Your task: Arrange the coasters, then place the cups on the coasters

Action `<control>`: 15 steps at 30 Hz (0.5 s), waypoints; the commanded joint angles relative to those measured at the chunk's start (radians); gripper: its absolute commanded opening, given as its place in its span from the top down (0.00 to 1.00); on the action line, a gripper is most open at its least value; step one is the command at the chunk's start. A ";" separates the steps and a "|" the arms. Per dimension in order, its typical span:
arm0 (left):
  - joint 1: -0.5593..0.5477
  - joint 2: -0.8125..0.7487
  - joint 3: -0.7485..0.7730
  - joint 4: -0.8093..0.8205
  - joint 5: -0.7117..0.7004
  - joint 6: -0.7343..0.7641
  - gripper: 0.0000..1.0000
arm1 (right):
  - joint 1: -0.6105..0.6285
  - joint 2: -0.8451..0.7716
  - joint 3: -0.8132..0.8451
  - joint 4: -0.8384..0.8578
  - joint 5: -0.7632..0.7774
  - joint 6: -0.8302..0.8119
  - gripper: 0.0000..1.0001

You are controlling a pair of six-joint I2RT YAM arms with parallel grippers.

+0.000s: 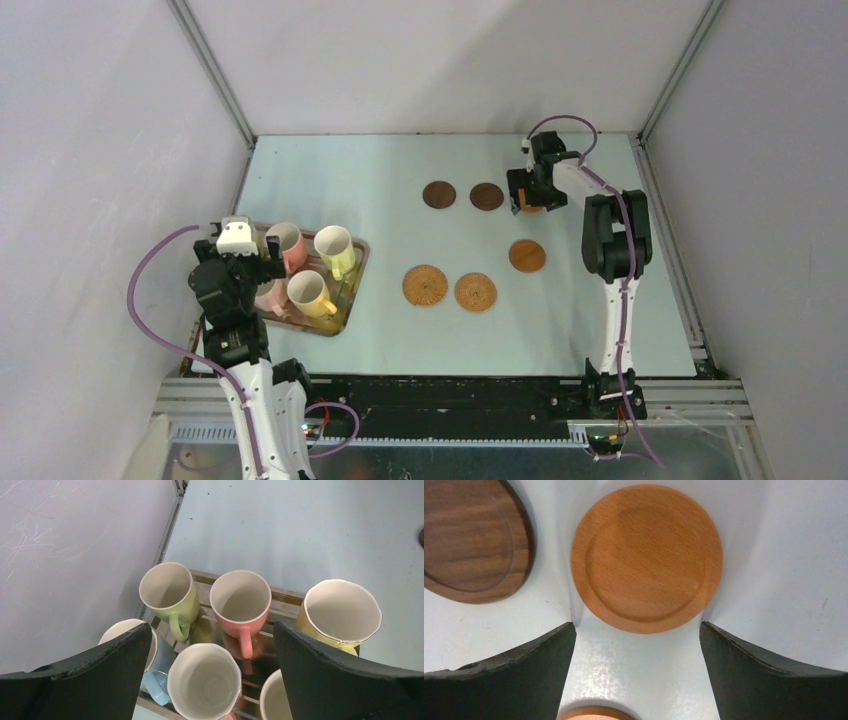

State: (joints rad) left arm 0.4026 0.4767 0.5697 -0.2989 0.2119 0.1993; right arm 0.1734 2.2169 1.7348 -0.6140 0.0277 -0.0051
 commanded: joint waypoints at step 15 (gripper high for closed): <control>0.010 -0.027 -0.006 0.030 0.013 -0.017 0.02 | 0.089 -0.353 -0.351 -0.074 -0.001 -0.248 0.00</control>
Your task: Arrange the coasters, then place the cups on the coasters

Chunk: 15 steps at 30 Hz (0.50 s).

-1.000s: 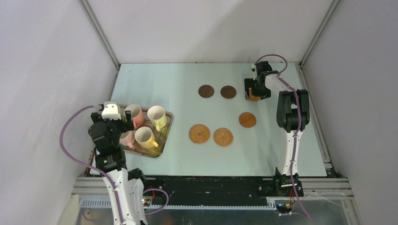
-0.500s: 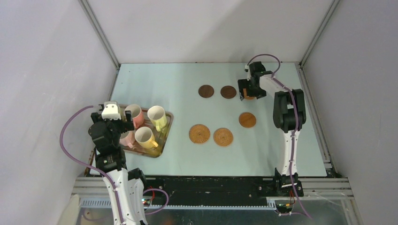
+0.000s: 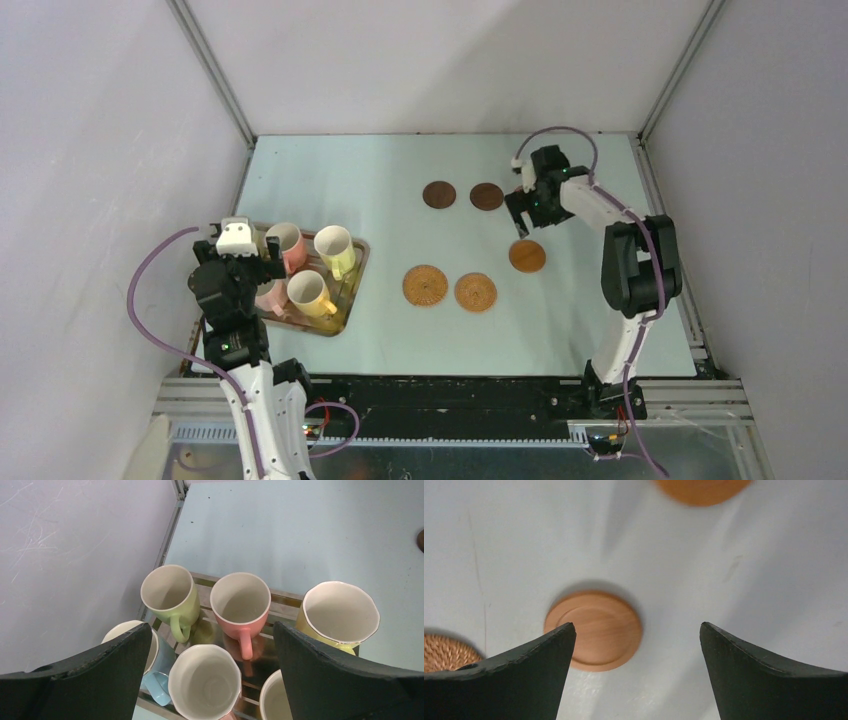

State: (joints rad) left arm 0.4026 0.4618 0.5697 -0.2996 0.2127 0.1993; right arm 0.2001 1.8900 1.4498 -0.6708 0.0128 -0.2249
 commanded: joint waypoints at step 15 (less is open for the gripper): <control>0.009 -0.020 -0.015 0.033 0.071 -0.020 0.02 | 0.117 0.055 -0.180 0.093 0.338 -0.019 0.01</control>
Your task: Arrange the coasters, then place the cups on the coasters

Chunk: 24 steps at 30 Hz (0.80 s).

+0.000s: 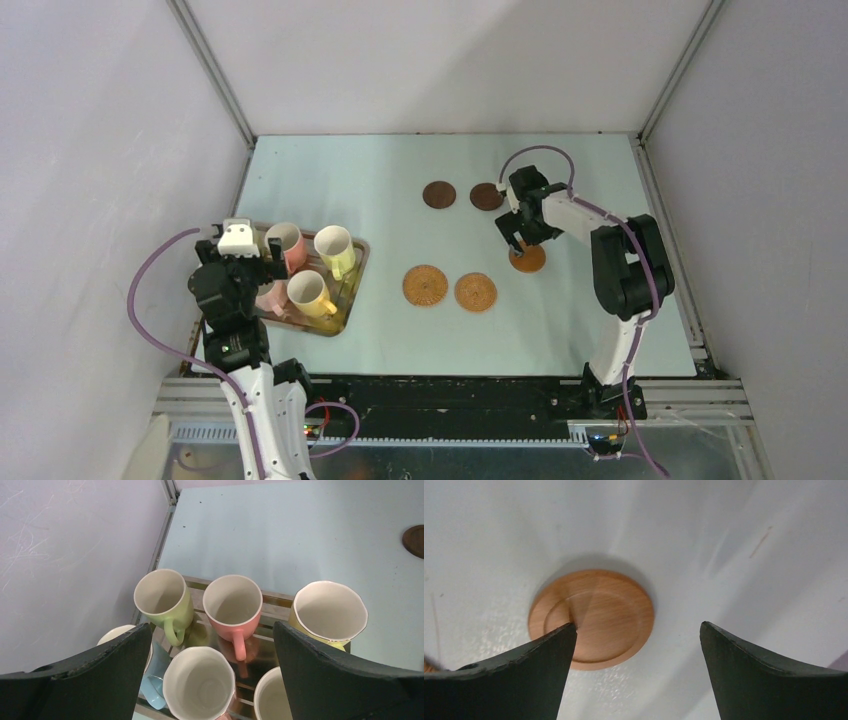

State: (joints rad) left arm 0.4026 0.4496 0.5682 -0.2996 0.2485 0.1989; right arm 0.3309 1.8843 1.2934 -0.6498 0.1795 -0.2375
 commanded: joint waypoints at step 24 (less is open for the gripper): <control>0.010 0.012 -0.011 0.026 0.055 -0.019 0.02 | -0.275 0.343 0.322 0.144 0.397 -0.118 0.00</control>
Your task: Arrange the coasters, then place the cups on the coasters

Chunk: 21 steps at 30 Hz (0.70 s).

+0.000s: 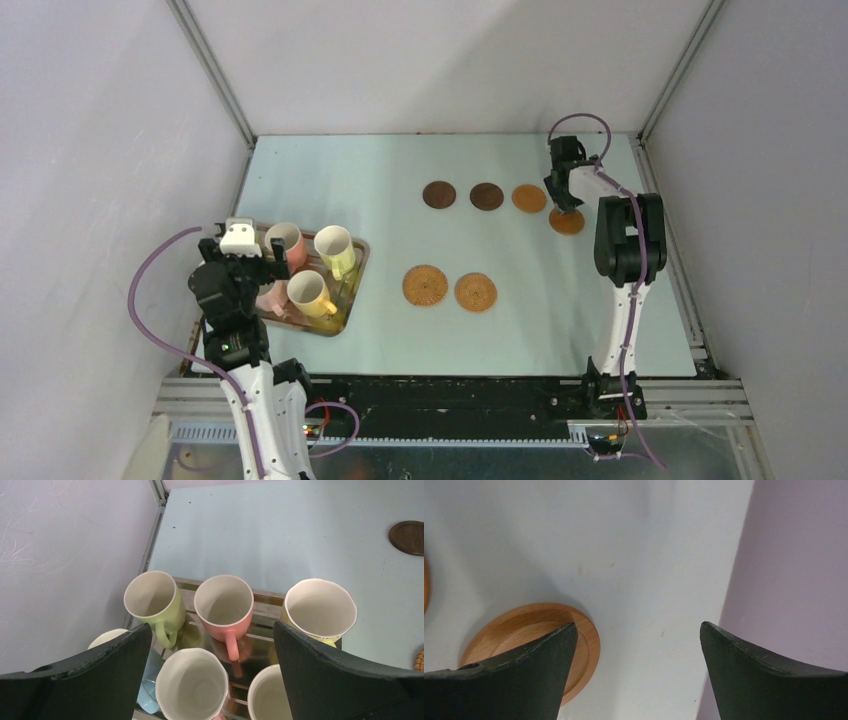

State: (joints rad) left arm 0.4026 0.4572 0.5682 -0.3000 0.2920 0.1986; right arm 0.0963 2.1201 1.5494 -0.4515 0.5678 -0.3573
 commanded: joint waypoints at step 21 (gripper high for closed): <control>0.009 0.005 -0.007 0.024 0.001 -0.021 0.02 | -0.075 0.209 0.244 -0.072 0.077 -0.031 0.01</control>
State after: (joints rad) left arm 0.4026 0.4629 0.5682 -0.3008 0.2916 0.1986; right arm 0.0547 2.3131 1.8374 -0.5037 0.6506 -0.3843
